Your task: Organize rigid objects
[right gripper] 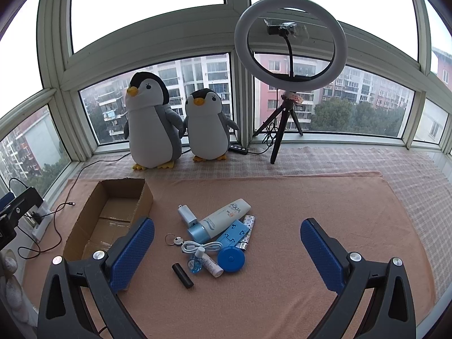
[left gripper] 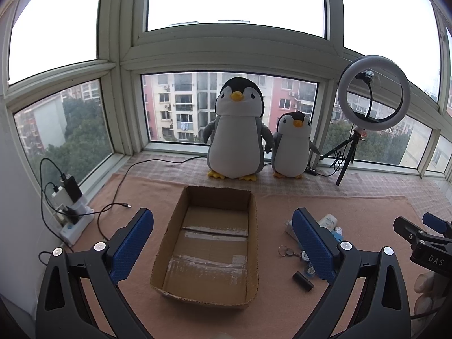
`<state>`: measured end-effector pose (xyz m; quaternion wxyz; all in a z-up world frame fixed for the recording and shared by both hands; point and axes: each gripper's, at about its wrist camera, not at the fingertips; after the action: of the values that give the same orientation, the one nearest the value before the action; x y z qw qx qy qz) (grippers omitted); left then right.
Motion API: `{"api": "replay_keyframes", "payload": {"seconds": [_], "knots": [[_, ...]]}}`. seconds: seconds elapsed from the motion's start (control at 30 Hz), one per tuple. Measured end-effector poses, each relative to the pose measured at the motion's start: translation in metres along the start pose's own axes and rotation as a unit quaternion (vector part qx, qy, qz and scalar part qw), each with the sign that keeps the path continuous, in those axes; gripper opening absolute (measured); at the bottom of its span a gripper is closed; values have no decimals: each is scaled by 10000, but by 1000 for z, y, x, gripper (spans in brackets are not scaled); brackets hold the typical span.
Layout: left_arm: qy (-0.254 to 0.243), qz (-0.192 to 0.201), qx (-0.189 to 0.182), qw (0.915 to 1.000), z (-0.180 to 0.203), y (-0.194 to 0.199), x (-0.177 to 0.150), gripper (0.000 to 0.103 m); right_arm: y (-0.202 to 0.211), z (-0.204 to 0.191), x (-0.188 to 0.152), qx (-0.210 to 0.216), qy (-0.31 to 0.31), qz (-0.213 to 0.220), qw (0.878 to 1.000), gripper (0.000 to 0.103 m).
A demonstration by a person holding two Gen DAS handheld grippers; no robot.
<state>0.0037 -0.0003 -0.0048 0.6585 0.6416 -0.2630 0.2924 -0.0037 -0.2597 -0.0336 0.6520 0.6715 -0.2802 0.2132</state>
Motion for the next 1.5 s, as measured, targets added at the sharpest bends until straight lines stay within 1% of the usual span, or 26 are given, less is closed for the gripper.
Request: {"api": "replay_keyframes", "payload": {"seconds": [0.17,0.3,0.37,0.53,0.7,0.8,0.9,1.0,1.07,1.13,1.17,1.23,1.4,1.5], "knots": [[68,-144,166,9997,-11,-16,-6,99,-4,2,0,34,-15,-74,10000,102],[191,-442,378,9981,-31,-42,-14,99,-7,4,-1,33,-27,-146,9999,102],[217,-600,561,9964,-41,-57,-19,99,-9,5,-1,26,-33,-177,9998,102],[296,-1090,920,9893,-65,-99,-36,99,-10,6,-2,27,-34,-227,9997,102],[379,-1544,1251,9793,-88,-137,-56,98,-8,3,-1,-39,37,-225,9997,102],[370,-1746,1374,9743,-96,-153,-64,93,-6,0,0,-74,85,-202,9997,102],[313,-1879,1475,9706,-98,-165,-70,93,-5,0,2,103,14,-212,9997,102],[302,-2040,1443,9678,-100,-175,-74,90,-6,-4,2,204,28,-262,9994,102],[262,-2089,1442,9669,-99,-181,-76,86,-8,-8,1,211,96,-289,9993,102],[255,-2163,1391,9660,-98,-185,-78,80,-11,-12,0,230,134,-335,9991,102],[269,-2203,1369,9654,-98,-187,-78,78,-13,-12,0,241,143,-372,9989,102],[283,-2258,1341,9645,-99,-192,-80,69,-20,-14,-2,232,168,-452,9986,102],[241,-2300,1247,9649,-96,-197,-81,54,-48,-16,-12,188,219,-814,9963,102],[205,-2304,1183,9657,-95,-197,-81,48,-64,-16,-19,177,224,-1033,9942,102]]}}
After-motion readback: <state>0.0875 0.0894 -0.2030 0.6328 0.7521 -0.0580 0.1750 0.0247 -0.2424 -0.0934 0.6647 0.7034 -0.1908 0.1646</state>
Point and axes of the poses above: each gripper's, at about its wrist camera, not at the fingertips, and y roughly against the way its jaws point, z to its right, x to its top, and after that the axes turned 11 degrees about -z, right-handed
